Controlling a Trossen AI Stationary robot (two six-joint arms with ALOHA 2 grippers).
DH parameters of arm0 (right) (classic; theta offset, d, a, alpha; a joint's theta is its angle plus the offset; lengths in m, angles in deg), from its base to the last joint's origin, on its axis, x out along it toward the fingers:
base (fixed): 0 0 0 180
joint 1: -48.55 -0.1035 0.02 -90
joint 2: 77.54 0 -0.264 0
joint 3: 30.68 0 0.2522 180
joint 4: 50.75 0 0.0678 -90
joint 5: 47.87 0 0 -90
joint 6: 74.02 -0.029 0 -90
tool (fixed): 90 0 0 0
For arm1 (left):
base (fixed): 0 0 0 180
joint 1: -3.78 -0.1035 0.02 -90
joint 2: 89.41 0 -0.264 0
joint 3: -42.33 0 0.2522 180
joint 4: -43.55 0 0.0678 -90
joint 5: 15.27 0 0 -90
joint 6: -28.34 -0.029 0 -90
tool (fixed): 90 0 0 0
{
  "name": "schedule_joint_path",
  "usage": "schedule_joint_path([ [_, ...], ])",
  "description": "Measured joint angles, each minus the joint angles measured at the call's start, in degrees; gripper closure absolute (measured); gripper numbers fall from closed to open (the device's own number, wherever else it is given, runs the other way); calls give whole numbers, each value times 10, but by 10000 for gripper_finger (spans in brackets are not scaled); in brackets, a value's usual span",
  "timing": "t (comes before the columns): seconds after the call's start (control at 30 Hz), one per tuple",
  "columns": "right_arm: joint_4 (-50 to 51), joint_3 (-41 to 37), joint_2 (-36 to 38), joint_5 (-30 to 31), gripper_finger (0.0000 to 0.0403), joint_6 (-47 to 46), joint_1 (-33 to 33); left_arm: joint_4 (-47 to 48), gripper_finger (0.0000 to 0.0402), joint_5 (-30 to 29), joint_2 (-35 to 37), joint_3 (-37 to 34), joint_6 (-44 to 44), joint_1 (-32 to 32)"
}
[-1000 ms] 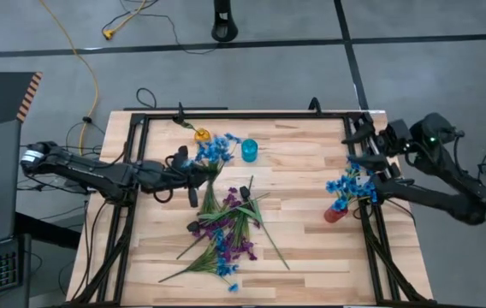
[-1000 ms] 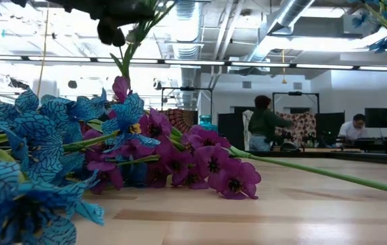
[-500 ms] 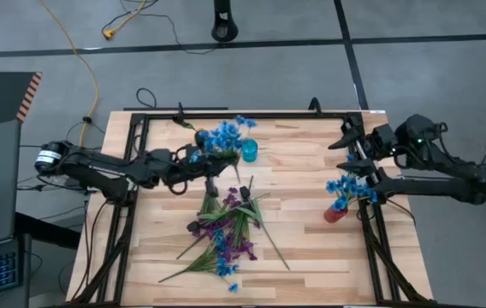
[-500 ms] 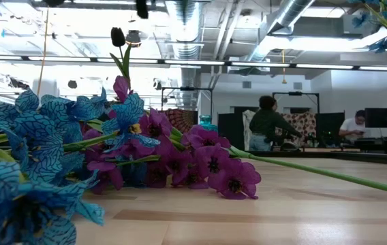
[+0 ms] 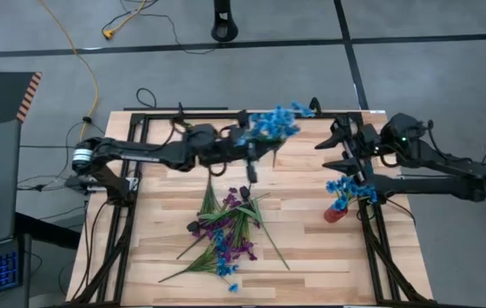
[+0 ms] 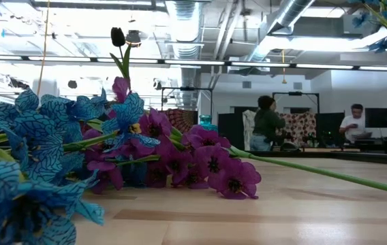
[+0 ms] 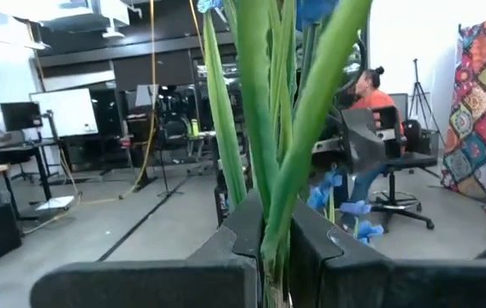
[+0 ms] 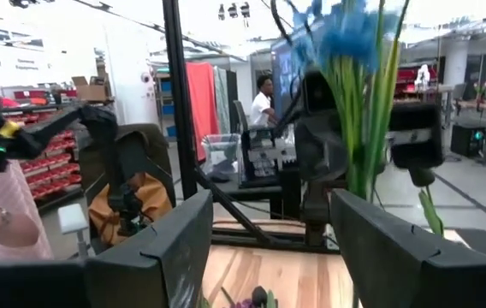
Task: Sort flowers into vase by color
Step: Put the top blue flower into the red vase
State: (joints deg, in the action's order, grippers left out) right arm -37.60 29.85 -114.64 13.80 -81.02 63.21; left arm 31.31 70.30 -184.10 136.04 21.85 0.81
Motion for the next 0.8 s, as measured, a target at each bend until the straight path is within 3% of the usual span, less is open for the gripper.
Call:
schedule_joint_path([
  [0.3,-20,0,-34,15,138,4,0,78,390,18,-68,127,-21,0],
  [0.53,-33,0,-57,19,138,45,0,83,384,27,-66,130,-14,0],
  [0.8,-83,0,-106,19,138,47,0,81,334,36,-63,130,-14,0],
])
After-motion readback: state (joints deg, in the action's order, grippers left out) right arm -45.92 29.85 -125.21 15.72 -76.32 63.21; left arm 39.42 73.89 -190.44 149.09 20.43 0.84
